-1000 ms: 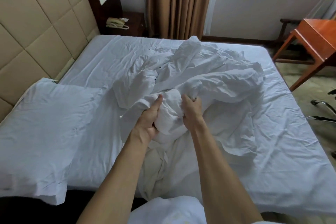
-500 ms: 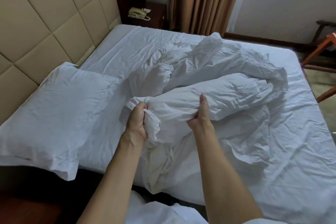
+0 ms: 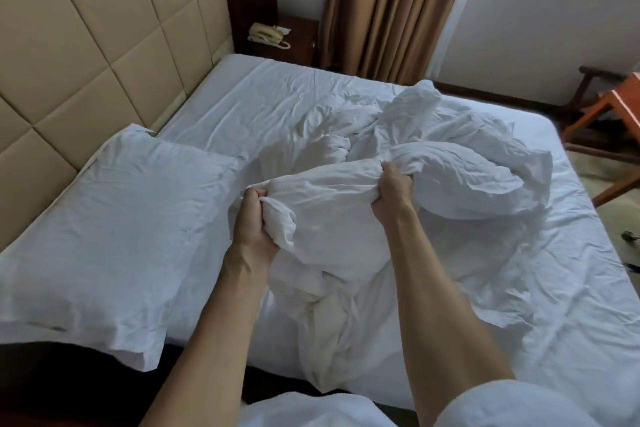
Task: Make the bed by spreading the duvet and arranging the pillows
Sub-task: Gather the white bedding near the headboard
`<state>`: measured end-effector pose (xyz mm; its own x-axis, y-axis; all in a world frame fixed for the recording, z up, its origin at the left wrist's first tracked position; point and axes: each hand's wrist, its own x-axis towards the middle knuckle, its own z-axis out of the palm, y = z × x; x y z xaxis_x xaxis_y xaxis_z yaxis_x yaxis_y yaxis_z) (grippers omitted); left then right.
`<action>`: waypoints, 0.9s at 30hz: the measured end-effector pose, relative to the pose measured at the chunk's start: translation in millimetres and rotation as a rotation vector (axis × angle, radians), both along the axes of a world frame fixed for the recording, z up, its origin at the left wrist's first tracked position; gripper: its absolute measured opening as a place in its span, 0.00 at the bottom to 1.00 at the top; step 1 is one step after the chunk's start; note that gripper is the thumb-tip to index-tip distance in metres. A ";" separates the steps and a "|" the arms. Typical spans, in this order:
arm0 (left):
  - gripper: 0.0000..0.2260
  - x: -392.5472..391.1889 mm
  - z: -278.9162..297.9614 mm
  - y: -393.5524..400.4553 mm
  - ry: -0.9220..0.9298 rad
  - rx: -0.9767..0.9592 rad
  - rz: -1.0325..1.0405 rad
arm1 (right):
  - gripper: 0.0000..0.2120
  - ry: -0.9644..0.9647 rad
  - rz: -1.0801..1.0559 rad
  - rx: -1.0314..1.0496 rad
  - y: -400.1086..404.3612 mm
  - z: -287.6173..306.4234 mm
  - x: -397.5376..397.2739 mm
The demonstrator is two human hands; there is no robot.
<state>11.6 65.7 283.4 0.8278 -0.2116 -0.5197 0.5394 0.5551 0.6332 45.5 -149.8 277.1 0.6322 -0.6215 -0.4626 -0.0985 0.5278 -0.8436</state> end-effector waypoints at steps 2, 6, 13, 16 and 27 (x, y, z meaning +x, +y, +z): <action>0.20 13.2 -1.1 39.9 -0.015 -0.010 0.066 | 0.30 -0.026 0.031 -0.031 37.8 1.9 21.1; 0.22 50.3 -15.0 128.6 0.043 0.002 0.094 | 0.30 -0.055 0.077 -0.102 125.1 26.1 59.4; 0.12 67.0 1.3 254.8 0.033 -0.094 0.214 | 0.21 -0.005 0.215 -0.211 265.6 43.2 112.3; 0.15 71.2 15.1 301.9 0.028 -0.063 0.301 | 0.11 -0.010 0.322 -0.232 322.7 53.8 137.6; 0.14 81.0 9.9 440.1 0.166 0.191 0.450 | 0.03 0.006 0.639 -0.219 488.1 30.0 214.6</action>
